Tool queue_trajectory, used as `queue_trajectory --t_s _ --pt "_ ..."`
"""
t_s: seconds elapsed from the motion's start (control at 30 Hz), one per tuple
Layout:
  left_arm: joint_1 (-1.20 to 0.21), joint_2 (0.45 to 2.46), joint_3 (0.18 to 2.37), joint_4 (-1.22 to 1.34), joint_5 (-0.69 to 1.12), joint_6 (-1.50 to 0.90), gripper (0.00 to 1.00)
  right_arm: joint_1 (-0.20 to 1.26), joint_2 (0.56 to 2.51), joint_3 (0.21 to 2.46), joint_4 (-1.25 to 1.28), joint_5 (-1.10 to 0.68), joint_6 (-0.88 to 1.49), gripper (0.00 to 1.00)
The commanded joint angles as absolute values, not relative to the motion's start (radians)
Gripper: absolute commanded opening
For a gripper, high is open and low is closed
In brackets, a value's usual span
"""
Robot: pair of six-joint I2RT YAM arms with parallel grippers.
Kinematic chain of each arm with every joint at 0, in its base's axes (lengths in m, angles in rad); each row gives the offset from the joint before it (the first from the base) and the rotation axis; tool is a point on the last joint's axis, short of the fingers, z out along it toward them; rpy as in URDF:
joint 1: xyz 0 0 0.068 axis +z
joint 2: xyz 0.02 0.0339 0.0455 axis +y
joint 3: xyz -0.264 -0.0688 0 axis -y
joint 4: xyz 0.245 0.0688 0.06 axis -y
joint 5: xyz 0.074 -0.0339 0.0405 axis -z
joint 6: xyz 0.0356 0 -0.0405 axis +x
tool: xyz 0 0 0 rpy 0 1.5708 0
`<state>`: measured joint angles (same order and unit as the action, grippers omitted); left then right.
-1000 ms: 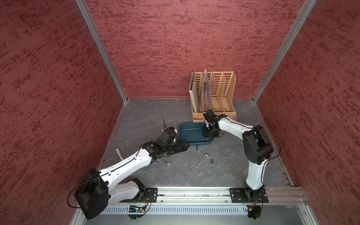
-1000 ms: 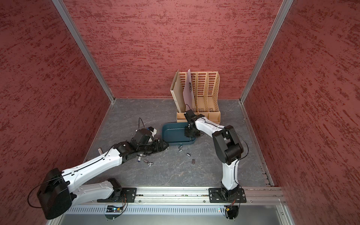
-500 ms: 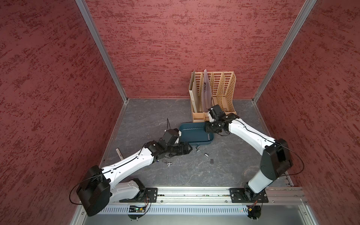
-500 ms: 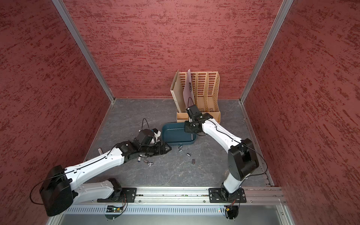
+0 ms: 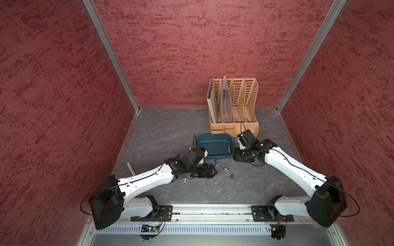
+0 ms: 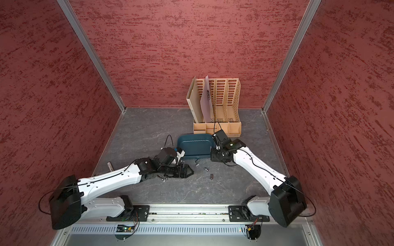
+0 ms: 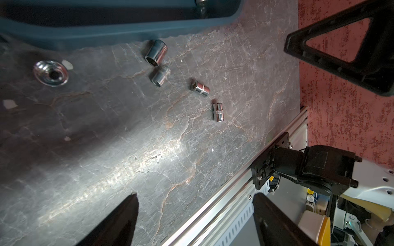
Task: Put the socket on the desktop into the storage box
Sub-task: Pick up the socket head at the center of the board.
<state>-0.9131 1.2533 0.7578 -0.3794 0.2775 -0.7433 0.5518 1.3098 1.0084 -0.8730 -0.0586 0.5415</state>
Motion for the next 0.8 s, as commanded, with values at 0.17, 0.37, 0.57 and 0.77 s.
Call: queue_trajectory --t_s 0.17,0.37,0.57,0.77 --pt "-0.955 1.267 0.724 -0.351 0.228 -0.73 0.87 0.617 1.275 0.907 -0.89 -0.038 0.64 0.4" --pt "-0.972 1.271 0.697 -0.358 0.203 -0.722 0.86 0.67 1.313 0.864 -0.852 -0.038 0.689 0.4" --pt "-0.972 1.254 0.675 -0.36 0.186 -0.728 0.86 0.706 1.382 0.855 -0.821 -0.031 0.714 0.38" --pt "-0.972 1.249 0.67 -0.362 0.183 -0.731 0.86 0.73 1.451 0.868 -0.793 -0.028 0.73 0.35"
